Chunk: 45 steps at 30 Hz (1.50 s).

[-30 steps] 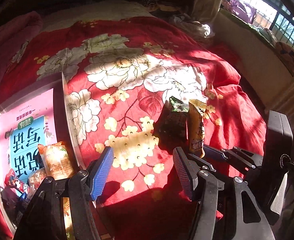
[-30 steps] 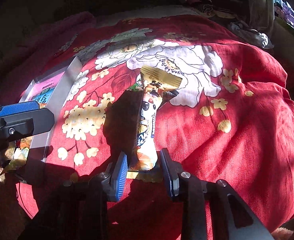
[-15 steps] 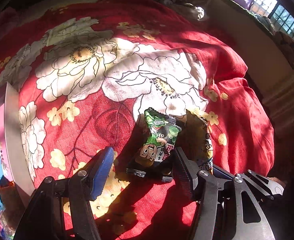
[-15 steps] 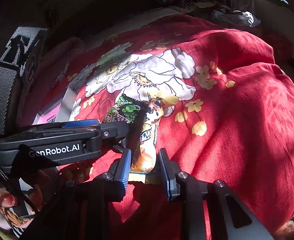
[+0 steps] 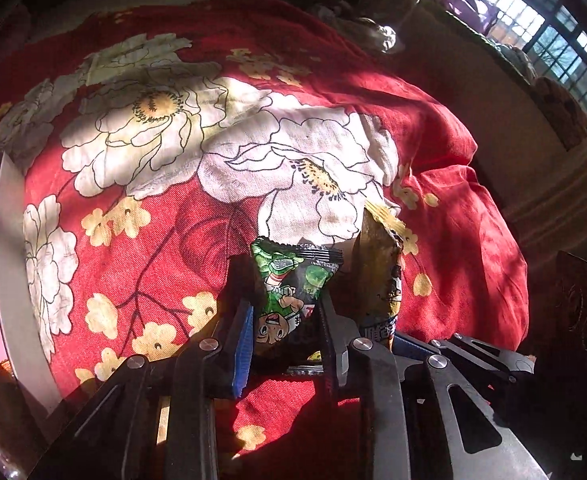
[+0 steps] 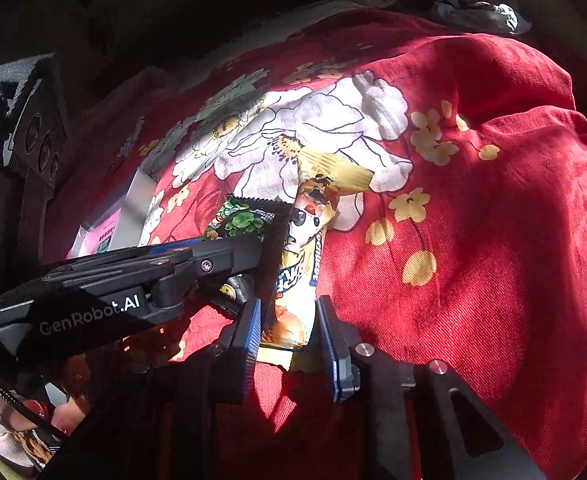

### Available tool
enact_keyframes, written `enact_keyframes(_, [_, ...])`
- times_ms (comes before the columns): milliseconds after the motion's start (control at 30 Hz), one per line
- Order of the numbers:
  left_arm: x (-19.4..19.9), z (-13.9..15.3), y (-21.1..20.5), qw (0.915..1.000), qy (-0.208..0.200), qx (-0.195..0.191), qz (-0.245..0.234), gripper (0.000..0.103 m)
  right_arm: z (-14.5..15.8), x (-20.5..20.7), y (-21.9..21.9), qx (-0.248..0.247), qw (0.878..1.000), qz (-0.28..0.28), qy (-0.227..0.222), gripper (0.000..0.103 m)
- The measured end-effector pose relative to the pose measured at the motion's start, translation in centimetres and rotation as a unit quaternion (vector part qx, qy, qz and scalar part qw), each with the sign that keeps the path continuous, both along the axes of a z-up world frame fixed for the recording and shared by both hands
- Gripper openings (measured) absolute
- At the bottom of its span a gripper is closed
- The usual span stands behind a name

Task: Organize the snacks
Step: 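Carry the green bag to the box with the left tool while the right tool carries the snack bar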

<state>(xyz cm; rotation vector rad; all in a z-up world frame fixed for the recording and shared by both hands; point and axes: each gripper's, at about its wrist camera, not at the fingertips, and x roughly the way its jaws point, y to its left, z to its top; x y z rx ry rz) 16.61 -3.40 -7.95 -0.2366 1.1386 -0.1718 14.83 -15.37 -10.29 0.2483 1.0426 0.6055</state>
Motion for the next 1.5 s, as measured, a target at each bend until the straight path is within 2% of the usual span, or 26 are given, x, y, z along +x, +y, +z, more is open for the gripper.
enact_keyframes(133, [-2.1, 1.3, 1.7, 0.9996, -0.013, -0.019, 0.018, 0.029, 0.7, -0.2, 0.2, 0.058, 0.998, 0.019, 0.0, 0.027])
enact_keyframes(500, [-8.5, 5.5, 7.3, 0.9963, -0.047, -0.019, 0.069, 0.029, 3.3, -2.7, 2.7, 0.117, 0.989, 0.085, -0.033, 0.027])
enact_keyframes(867, [-14.2, 7.2, 11.1, 0.9913, -0.062, -0.015, 0.115, 0.029, 5.3, -7.2, 7.2, 0.119, 0.978, 0.16, -0.064, 0.027])
enact_keyframes(1133, [-17.1, 7.9, 13.6, 0.9867, -0.071, -0.016, 0.145, 0.029, 5.9, -9.2, 10.1, 0.11, 0.972, 0.19, -0.077, 0.027])
enact_keyframes(1500, [-21.3, 8.5, 19.0, 0.9736, -0.085, -0.014, 0.212, 0.029, 5.5, -11.1, 13.0, 0.08, 0.967, 0.225, -0.085, 0.027])
